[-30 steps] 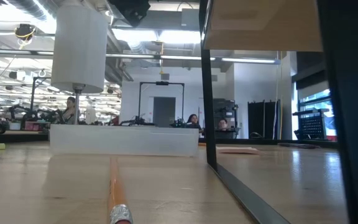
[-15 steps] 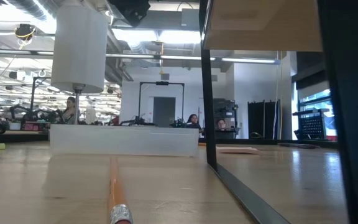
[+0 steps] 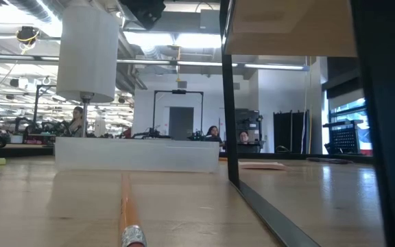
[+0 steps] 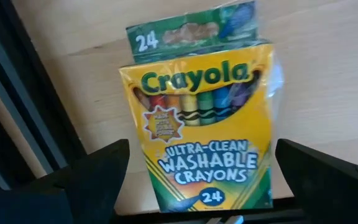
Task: Pack school essentials
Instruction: Put the crayon box into the blue supply box
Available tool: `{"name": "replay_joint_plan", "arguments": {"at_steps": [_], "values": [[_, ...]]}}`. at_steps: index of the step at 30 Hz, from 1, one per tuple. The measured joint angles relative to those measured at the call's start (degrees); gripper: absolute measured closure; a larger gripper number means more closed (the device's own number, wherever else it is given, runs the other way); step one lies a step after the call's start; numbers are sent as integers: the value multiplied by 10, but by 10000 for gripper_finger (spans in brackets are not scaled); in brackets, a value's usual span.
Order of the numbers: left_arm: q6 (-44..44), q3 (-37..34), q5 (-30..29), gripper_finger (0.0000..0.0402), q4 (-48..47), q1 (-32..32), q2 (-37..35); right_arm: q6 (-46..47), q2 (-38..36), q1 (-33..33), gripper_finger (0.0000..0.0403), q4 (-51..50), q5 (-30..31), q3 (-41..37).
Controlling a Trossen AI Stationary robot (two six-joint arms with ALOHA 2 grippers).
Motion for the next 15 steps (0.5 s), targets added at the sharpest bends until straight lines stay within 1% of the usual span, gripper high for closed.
{"name": "replay_joint_plan", "arguments": {"at_steps": [9,15], "values": [[0,0,2,2,12,5,27,0,0,0,262,0,0,0],[3,0,-24,5,14,5,39,0,0,0,262,0,0,0]]}}
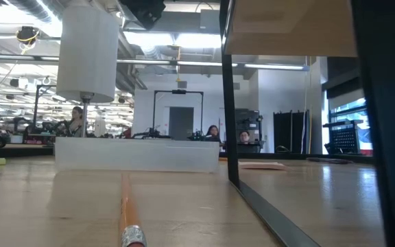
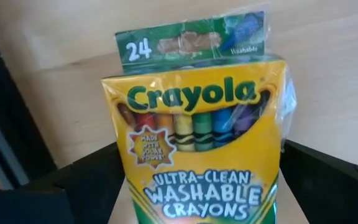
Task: Pack school essentials
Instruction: Put the crayon box into the blue supply box
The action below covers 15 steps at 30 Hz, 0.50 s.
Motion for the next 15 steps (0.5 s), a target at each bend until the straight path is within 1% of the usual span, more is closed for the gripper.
{"name": "replay_joint_plan", "arguments": {"at_steps": [6,15], "values": [[15,0,-4,5,-23,3,0,0,0,0,262,0,0,0],[34,0,-5,5,-30,3,0,0,0,0,262,0,0,0]]}}
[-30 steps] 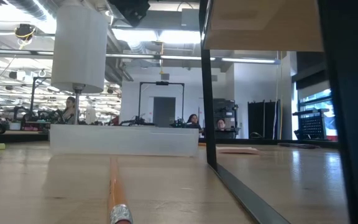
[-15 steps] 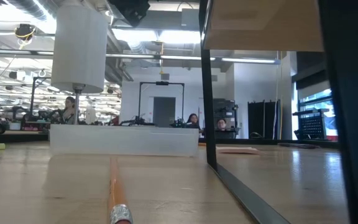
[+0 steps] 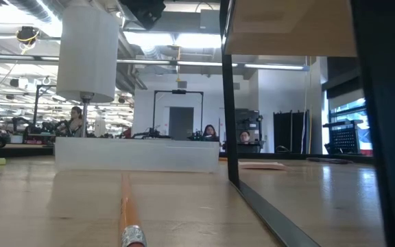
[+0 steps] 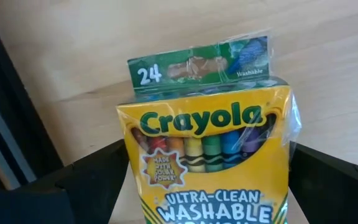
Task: Pack school essentials
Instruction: Put the crayon box into the blue supply box
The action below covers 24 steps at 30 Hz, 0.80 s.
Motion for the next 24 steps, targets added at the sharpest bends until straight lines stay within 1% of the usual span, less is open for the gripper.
{"name": "replay_joint_plan", "arguments": {"at_steps": [5,9,19,24], "values": [[-8,0,-4,5,-3,0,0,0,0,0,262,0,0,0],[-8,0,-22,5,-6,0,11,0,0,0,262,0,0,0],[-4,1,-29,5,-2,0,18,0,0,0,262,2,0,0],[20,1,-30,5,-5,1,18,0,0,0,262,2,0,0]]}}
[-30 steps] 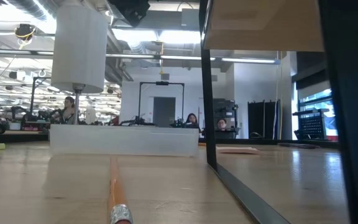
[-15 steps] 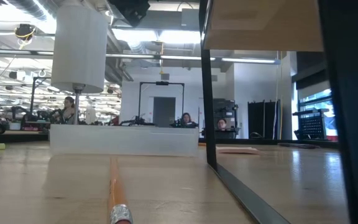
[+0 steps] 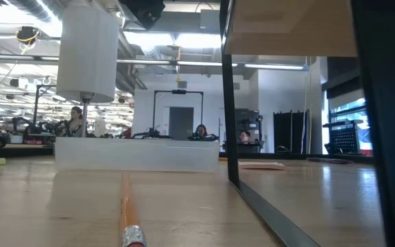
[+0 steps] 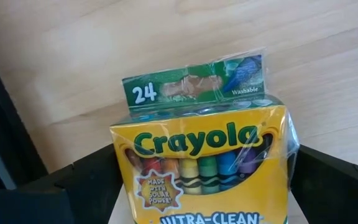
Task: Pack school essentials
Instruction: Put the crayon box into the blue supply box
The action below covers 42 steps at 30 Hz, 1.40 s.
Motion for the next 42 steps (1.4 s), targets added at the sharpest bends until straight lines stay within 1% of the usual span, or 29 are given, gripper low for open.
{"name": "replay_joint_plan", "arguments": {"at_steps": [4,12,16,24,30,37,42], "values": [[5,0,0,15,-2,1,0,0,0,0,262,0,0,0],[3,0,-4,64,2,2,0,0,0,0,262,0,0,0],[-8,-1,-6,77,1,1,0,0,0,0,262,0,0,0],[-21,-1,-14,78,2,1,0,0,0,0,262,0,0,0],[-18,-1,-23,76,7,-3,0,0,0,0,262,0,0,0],[-13,-1,-28,83,7,-5,0,0,0,0,262,0,0,0],[-8,-2,-42,82,6,2,0,0,0,0,262,0,0,0]]}}
